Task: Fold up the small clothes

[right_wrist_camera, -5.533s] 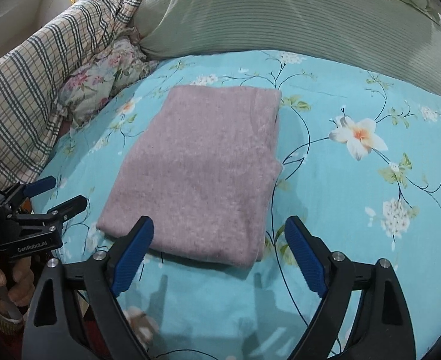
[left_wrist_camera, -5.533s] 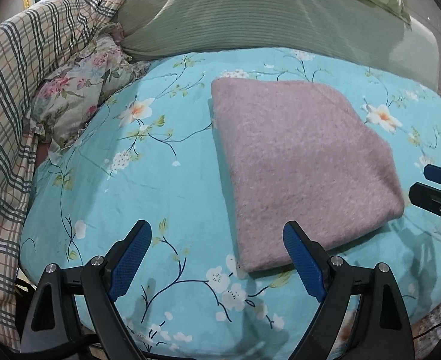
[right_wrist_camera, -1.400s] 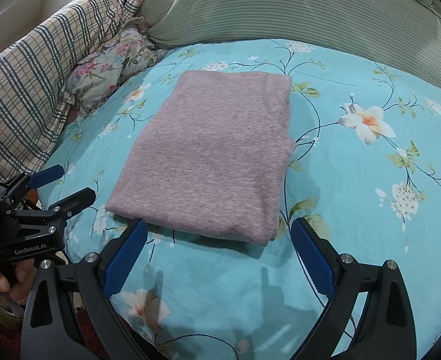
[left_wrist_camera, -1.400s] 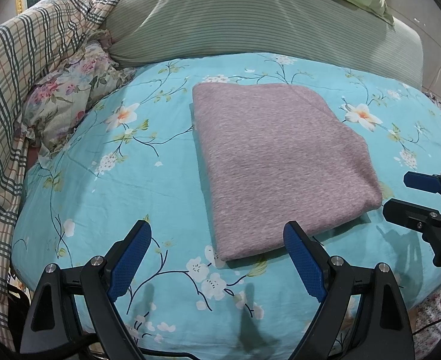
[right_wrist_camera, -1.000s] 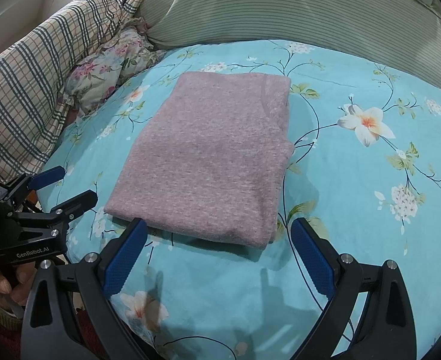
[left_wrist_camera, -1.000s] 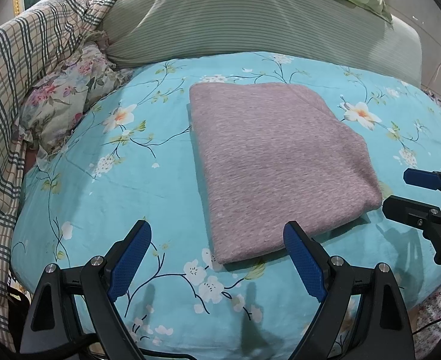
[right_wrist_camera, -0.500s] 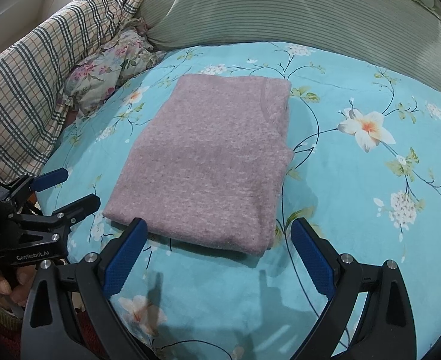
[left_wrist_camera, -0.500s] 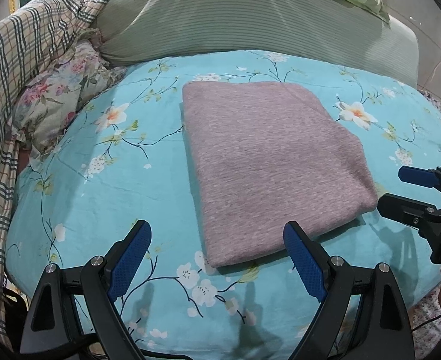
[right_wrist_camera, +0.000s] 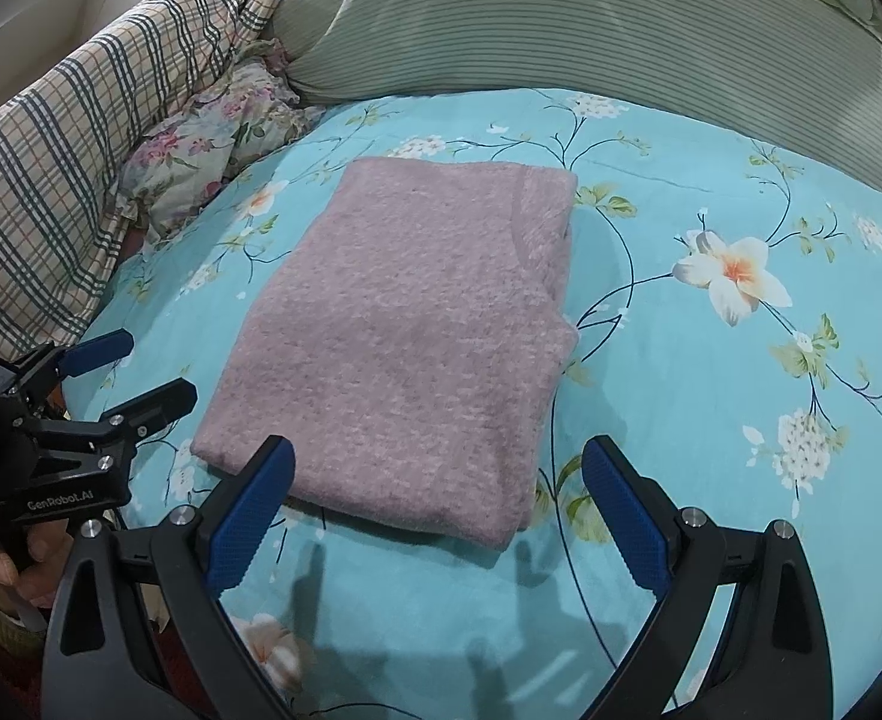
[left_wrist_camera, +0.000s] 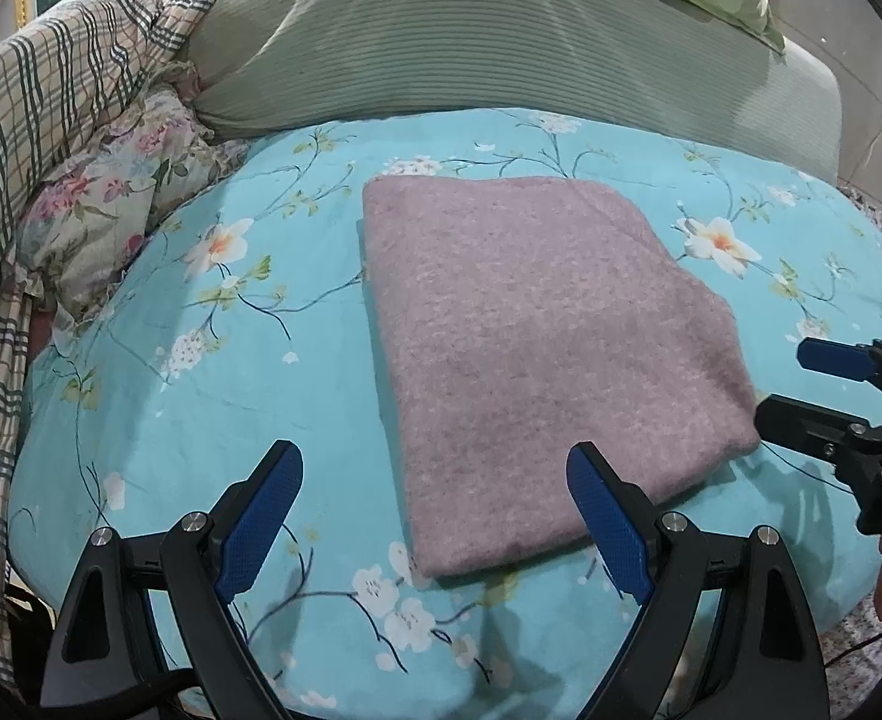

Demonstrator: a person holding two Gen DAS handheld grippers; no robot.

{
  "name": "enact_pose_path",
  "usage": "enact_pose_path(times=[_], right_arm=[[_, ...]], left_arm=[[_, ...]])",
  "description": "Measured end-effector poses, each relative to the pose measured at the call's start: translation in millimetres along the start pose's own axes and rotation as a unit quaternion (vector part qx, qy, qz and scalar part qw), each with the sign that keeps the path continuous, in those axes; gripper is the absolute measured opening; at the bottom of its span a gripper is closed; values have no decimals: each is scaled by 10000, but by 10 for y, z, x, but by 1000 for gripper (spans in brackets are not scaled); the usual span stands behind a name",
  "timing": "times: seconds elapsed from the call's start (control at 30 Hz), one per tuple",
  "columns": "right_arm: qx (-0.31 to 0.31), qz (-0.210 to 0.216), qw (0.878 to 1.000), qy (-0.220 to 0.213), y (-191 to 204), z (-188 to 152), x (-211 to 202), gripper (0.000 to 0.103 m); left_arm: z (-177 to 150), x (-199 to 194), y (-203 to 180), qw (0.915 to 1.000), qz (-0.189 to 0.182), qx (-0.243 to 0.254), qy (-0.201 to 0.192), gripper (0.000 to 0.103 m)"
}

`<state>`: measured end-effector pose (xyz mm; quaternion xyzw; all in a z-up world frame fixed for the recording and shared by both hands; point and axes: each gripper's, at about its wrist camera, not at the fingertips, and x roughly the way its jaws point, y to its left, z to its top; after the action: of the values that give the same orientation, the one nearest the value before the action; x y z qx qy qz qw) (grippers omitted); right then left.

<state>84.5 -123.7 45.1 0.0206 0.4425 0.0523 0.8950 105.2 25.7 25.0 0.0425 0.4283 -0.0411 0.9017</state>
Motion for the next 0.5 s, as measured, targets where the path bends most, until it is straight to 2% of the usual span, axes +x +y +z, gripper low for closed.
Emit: enact_pose_path(times=[0.5], right_arm=[[44,15,10000,8,-34,84,98,97]], left_arm=[[174,109,8,10000,27,28,-42,90]])
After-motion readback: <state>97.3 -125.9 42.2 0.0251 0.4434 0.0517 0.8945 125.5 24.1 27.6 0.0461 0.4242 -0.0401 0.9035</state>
